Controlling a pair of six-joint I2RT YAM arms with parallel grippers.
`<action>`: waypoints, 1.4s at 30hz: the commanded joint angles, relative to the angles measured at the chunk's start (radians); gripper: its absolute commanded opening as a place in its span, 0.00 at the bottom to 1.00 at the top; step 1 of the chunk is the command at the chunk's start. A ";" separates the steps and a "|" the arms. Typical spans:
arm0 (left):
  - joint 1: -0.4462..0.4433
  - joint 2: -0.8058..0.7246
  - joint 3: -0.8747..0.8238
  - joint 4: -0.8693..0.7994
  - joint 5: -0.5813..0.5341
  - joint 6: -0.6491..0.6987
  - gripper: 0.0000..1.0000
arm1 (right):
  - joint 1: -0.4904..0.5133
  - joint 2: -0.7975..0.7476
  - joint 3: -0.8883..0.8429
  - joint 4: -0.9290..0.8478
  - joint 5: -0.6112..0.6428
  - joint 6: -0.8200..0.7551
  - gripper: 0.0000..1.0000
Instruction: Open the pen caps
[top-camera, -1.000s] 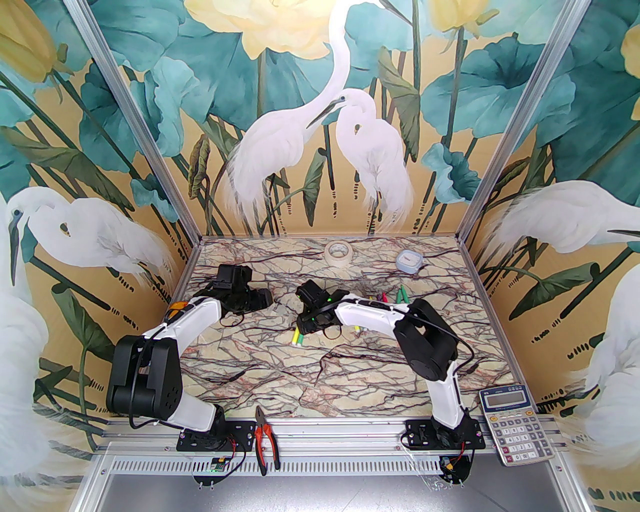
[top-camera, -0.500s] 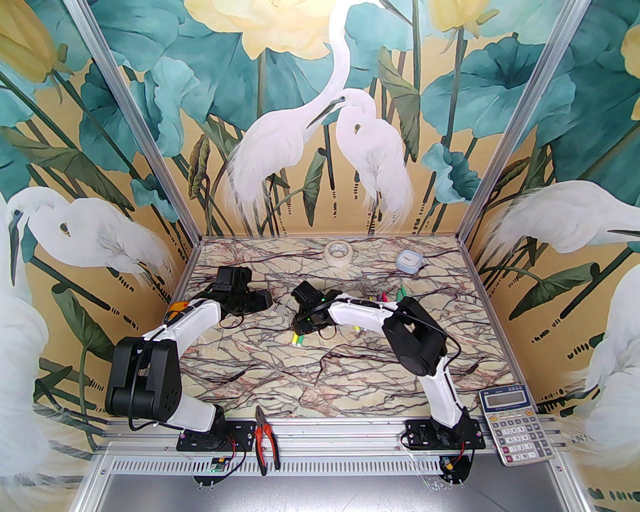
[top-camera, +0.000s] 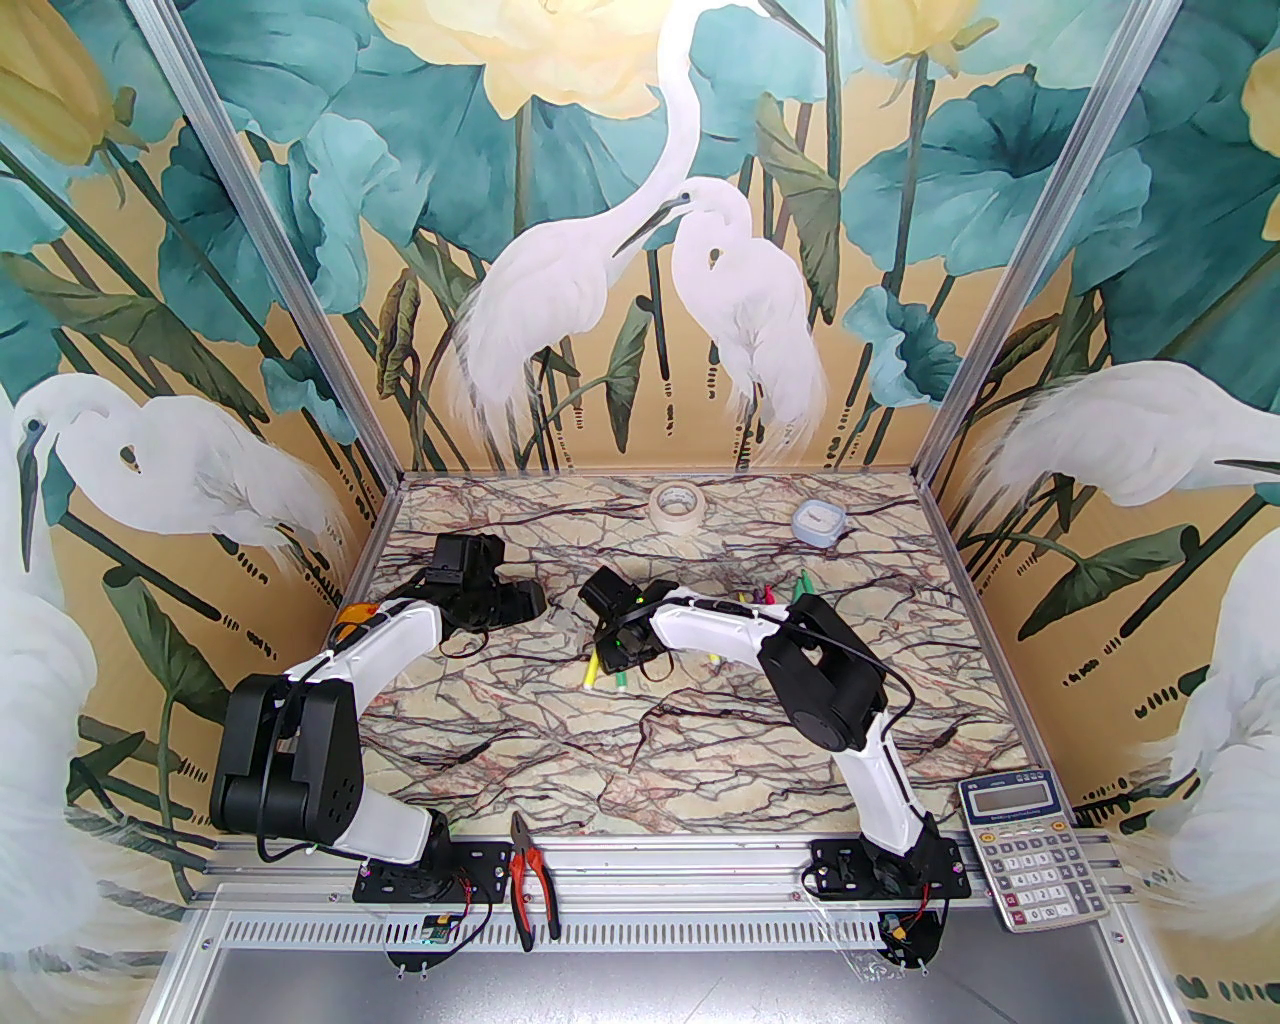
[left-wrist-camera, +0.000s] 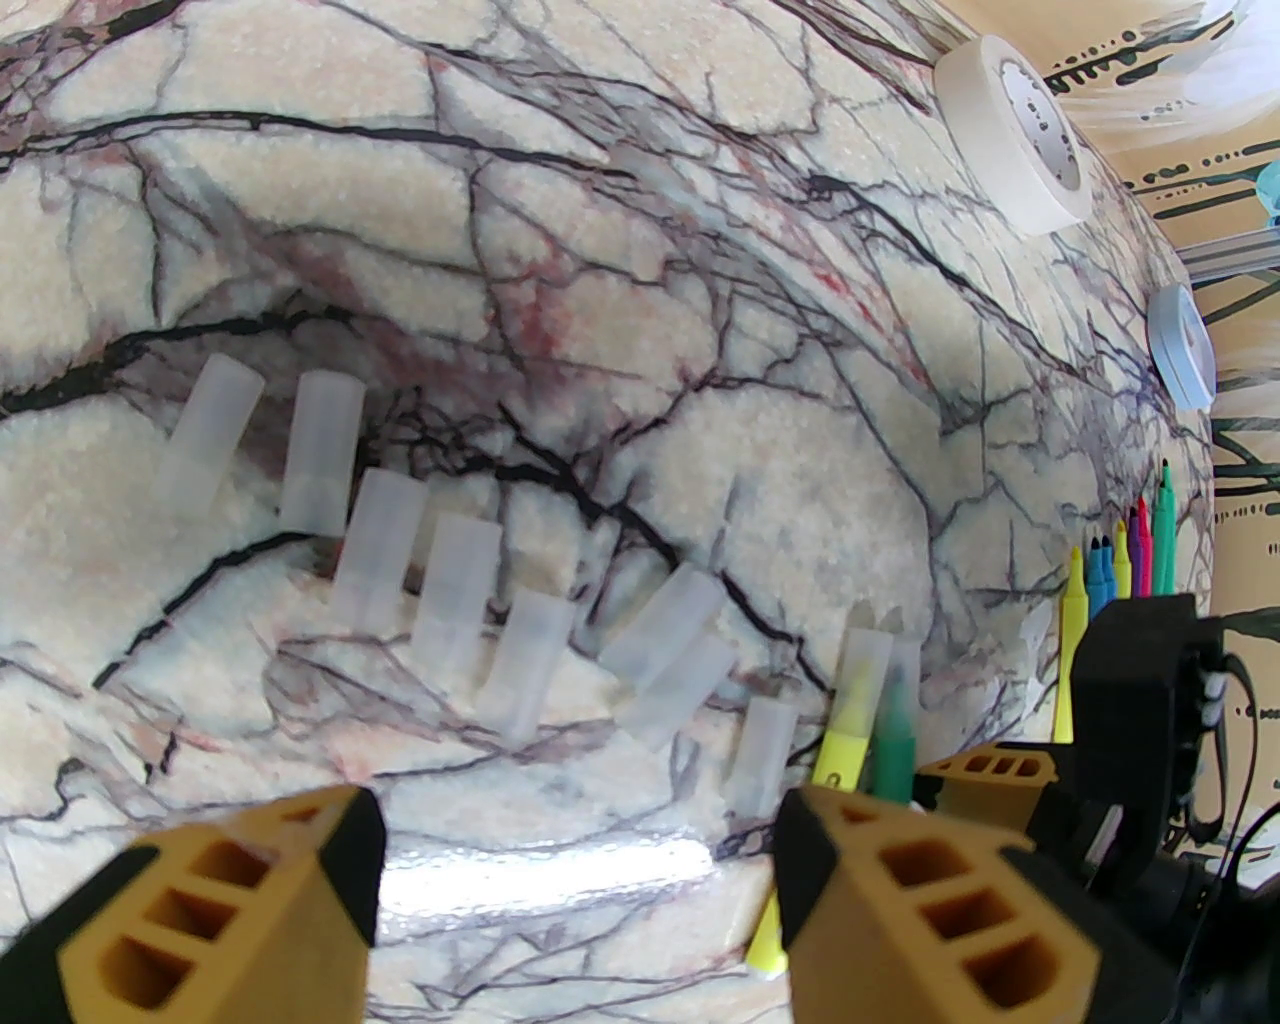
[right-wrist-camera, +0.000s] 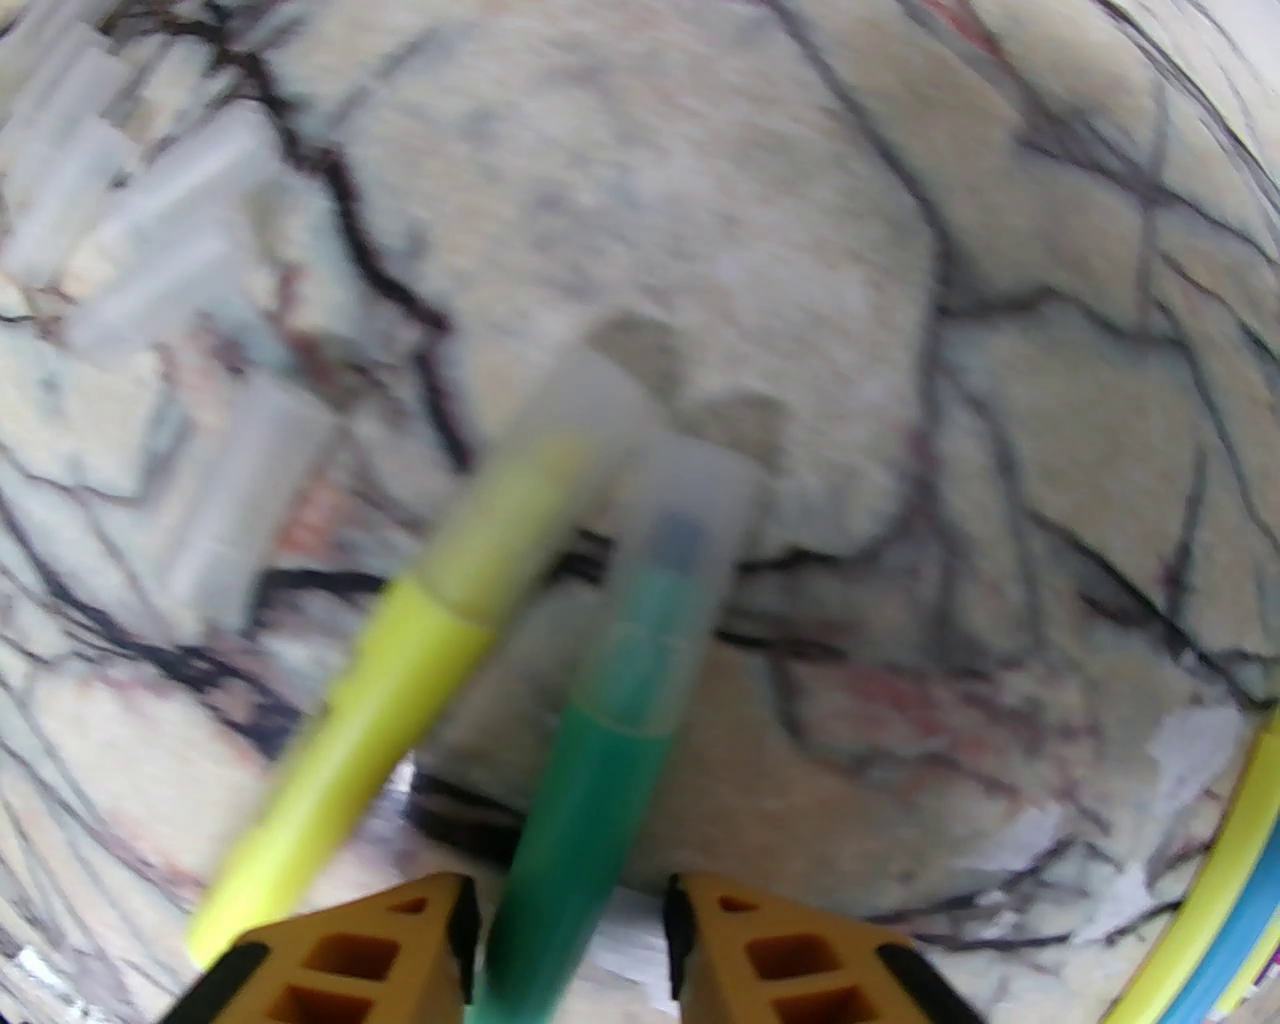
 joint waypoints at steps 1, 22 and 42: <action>0.006 -0.037 -0.023 0.026 0.037 -0.011 0.69 | 0.005 -0.012 0.007 -0.076 0.080 -0.036 0.32; 0.006 -0.059 -0.053 0.045 0.116 -0.048 0.70 | -0.022 0.050 0.026 -0.148 0.117 -0.083 0.33; 0.006 -0.042 -0.016 0.104 0.233 -0.089 0.69 | -0.154 -0.073 -0.114 0.063 -0.124 -0.188 0.10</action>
